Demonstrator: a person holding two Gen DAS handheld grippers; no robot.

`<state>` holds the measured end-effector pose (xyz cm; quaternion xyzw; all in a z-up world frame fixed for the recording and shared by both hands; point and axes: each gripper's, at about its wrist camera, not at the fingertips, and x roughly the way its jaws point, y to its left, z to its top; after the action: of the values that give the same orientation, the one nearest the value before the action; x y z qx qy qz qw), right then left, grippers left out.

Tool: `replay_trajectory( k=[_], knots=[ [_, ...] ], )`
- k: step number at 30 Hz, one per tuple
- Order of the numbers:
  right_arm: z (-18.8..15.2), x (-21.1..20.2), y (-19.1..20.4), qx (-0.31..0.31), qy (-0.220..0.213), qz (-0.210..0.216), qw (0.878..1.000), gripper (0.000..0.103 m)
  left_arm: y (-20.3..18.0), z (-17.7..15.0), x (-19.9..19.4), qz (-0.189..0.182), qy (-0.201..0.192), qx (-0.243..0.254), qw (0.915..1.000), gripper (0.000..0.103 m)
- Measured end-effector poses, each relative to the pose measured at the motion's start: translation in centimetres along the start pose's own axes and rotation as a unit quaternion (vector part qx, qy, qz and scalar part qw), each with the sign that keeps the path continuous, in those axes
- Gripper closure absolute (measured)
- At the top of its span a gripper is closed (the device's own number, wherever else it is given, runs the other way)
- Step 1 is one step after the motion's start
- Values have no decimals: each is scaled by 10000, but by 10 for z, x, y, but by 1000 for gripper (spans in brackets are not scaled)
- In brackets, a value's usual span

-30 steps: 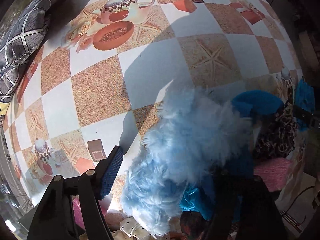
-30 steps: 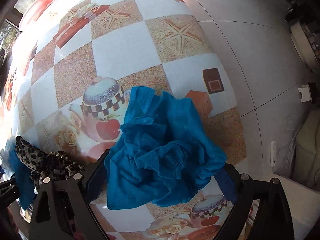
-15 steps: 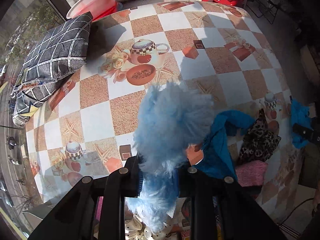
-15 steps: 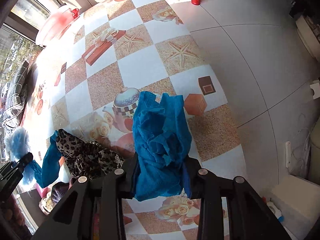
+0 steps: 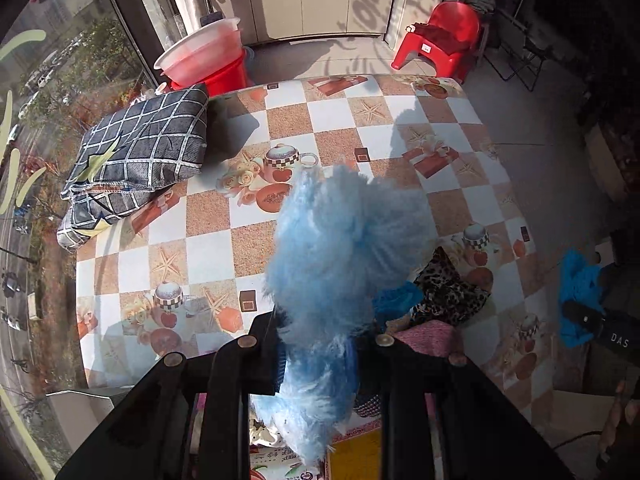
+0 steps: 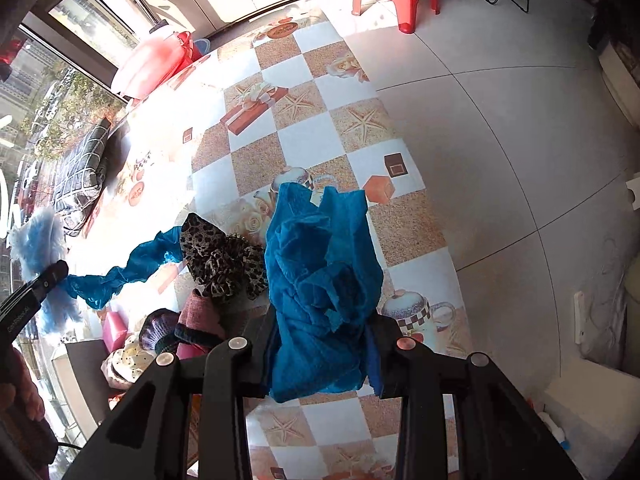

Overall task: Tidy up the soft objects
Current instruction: 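Carry the fluffy duster and blue cloth with both tools over the white box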

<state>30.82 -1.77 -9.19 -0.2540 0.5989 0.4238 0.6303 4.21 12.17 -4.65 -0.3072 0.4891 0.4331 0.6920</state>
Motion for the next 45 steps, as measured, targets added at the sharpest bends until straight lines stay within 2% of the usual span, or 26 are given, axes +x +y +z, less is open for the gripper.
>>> replay_trajectory(
  k=[7,13,20,25,30,33,37,41,45],
  knots=[
    [-9,-24,2,-90,-114,245,9996,68,-26,1,-51,-213,-397,95,9989,78],
    [-18,-38,0,-127,-179,429,9988,68,-54,-6,-72,-176,-366,346,9986,78],
    [-39,-51,-10,-305,-129,446,9985,68,-107,-48,-75,-368,-38,929,9950,78],
    [-64,-56,-18,-496,6,422,9979,68,-150,-90,-77,-576,250,1459,9873,78],
    [-96,-58,-28,-662,221,469,9965,68,-185,-137,-77,-572,534,2053,9756,78],
    [-114,-56,-34,-758,357,456,9954,68,-193,-159,-78,-733,704,2056,9733,78],
    [-129,-53,-41,-752,458,542,9946,67,-197,-181,-78,-594,813,1914,9763,78],
    [-140,-48,-43,-744,554,633,9937,68,-194,-194,-79,-529,908,1926,9756,78],
    [-149,-49,-37,-759,589,666,9931,67,-189,-203,-87,-500,816,2025,9746,78]
  ],
)
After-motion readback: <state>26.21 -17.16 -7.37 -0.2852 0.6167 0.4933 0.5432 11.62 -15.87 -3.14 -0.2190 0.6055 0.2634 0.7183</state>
